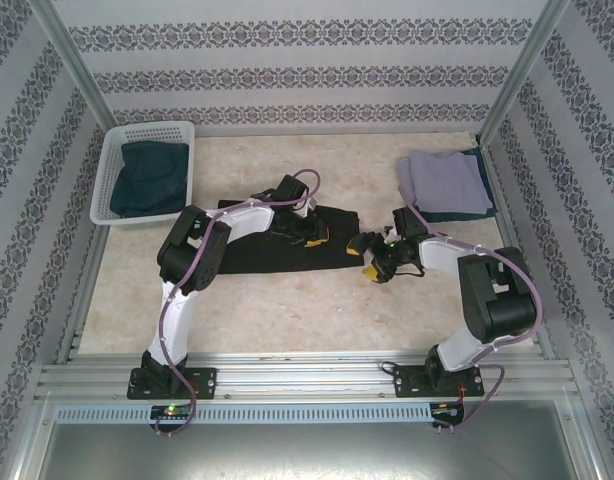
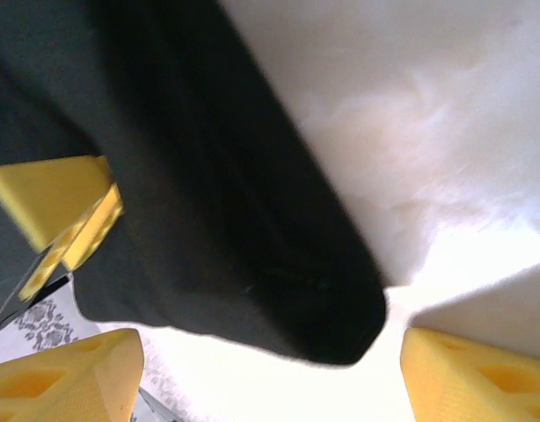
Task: Fold and stack the skirts
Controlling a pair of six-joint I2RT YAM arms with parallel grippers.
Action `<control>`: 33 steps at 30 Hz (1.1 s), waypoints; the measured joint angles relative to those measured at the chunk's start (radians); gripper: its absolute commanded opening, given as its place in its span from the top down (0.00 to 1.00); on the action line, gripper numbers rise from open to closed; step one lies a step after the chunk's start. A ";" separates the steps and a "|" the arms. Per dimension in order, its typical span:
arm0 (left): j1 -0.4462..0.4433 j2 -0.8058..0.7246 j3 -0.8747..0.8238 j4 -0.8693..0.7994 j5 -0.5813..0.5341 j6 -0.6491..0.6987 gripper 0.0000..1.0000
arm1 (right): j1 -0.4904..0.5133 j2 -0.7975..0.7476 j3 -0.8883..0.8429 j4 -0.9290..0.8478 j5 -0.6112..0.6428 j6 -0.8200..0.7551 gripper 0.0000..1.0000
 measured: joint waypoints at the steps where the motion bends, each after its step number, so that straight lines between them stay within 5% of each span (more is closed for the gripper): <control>1: 0.000 0.000 0.000 0.000 0.000 0.000 0.71 | 0.000 0.000 0.003 0.005 -0.001 0.010 0.23; 28: 0.000 -0.003 -0.008 0.009 0.001 0.007 0.70 | 0.020 0.053 -0.002 0.153 -0.001 0.092 0.40; 33: 0.000 -0.004 -0.008 0.010 0.000 0.007 0.70 | 0.032 0.047 -0.045 0.240 0.018 0.078 0.52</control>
